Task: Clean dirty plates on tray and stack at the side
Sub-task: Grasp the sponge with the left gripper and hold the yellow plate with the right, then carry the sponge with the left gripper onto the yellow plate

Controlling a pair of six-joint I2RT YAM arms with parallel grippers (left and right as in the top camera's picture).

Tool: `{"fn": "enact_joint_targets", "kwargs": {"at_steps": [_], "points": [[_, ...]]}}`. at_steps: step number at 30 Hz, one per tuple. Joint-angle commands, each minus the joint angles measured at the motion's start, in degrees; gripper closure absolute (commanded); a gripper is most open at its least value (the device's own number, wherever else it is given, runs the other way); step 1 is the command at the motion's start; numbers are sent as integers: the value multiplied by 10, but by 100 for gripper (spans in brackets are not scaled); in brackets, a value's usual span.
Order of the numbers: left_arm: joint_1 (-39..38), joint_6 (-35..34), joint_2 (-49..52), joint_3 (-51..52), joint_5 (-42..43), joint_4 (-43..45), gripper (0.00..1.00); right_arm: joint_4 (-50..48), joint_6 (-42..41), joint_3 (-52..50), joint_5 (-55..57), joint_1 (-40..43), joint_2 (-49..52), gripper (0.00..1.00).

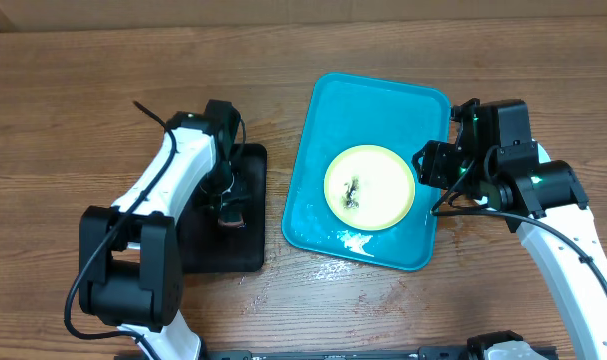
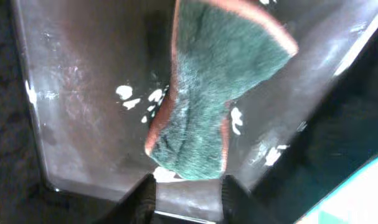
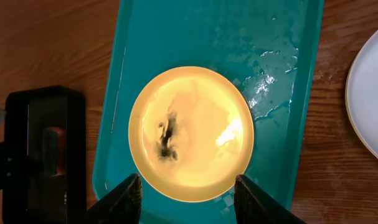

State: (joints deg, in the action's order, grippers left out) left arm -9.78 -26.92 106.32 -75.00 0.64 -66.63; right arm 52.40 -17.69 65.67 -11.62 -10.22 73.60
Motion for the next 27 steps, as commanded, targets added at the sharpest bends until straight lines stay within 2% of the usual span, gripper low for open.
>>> {"fn": "enact_joint_targets", "kwargs": {"at_steps": [1, 7, 8, 9, 13, 17, 23, 27], "points": [[0, -1, 5, -12, 0, -1, 57, -2, 6, 3, 0, -3, -2, 51], [0, -1, 9, 47, -36, 85, 46, 0, 6, 3, 0, -3, -2, 51], [0, -1, 12, 61, -35, 103, 50, 1, 6, 3, 0, -3, -2, 51], [0, -1, 13, 70, -36, 115, 58, 1, 6, 3, 0, -3, -2, 51], [0, 0, 15, 81, -36, 131, 96, 1, 6, 3, 0, -3, -2, 51], [0, 16, 15, 41, -31, 83, 96, 2, 6, 3, 0, -3, -2, 51], [0, 16, 2, -71, -29, -27, 96, 7, 6, 3, 0, -3, -2, 51], [0, 16, -1, -93, -30, -56, 96, 9, 6, 3, 0, -3, -2, 51]]}}
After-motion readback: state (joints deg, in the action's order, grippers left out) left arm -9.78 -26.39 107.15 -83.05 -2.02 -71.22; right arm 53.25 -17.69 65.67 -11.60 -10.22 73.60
